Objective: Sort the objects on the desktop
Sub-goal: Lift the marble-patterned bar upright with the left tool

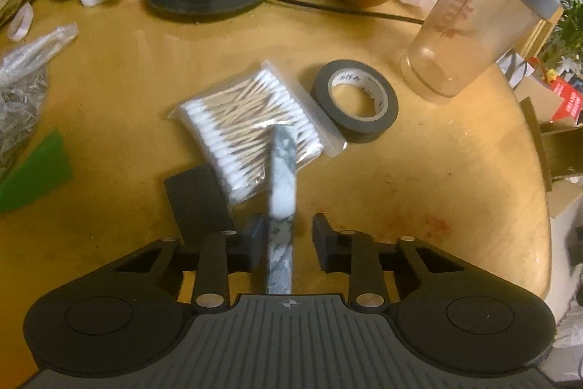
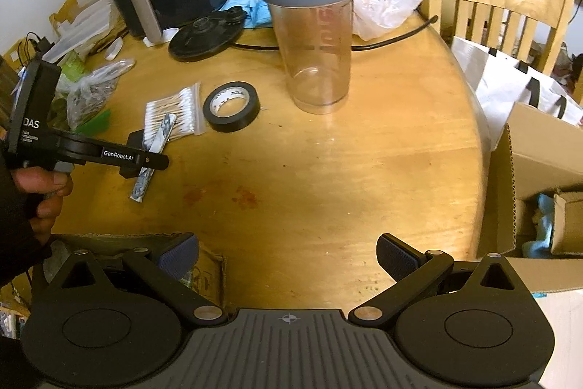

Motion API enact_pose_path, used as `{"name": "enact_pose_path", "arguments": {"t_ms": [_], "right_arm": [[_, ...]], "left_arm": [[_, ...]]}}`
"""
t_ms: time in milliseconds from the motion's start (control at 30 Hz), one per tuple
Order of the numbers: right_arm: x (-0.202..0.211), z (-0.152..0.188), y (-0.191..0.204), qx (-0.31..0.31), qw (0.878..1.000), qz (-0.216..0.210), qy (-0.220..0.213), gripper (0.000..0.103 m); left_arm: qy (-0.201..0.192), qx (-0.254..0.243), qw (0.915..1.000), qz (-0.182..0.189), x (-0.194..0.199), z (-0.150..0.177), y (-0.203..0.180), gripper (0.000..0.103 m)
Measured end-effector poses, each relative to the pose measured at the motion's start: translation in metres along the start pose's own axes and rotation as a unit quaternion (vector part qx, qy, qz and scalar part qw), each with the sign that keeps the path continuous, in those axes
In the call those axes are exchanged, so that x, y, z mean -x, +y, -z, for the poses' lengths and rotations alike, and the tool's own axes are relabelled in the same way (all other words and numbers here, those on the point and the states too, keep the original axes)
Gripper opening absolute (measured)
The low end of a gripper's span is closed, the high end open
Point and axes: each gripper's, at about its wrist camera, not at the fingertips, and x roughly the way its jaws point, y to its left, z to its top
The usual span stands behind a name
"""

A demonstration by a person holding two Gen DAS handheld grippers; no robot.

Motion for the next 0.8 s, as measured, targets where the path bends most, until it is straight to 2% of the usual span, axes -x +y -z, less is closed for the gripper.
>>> {"name": "enact_pose_path", "arguments": {"t_ms": [100,367,533,800], "right_arm": [[0.002,0.002,-0.003,-0.008,1.000,-0.001,-0.003,0.103],[0.001,0.002,-0.003,-0.011,1.000,0.000,-0.002,0.103],[0.002,0.002,0.000,-0.007,1.000,-0.001,-0.003,0.103],[0.002,0.002,0.005,-0.002,1.000,-0.003,-0.004,0.103]], "left_arm": [[-0.003,0.000,1.0000,-0.002,0.000,0.001,0.000,0.017],[-0.009,0.009,0.9998,0.012,0.002,0.001,0.002,0.016],[-0.031,0.016,0.9989,0.031,0.014,0.002,0.002,0.016],[-0.060,0.030,0.9969,0.040,0.039,0.008,0.004,0.016]]}}
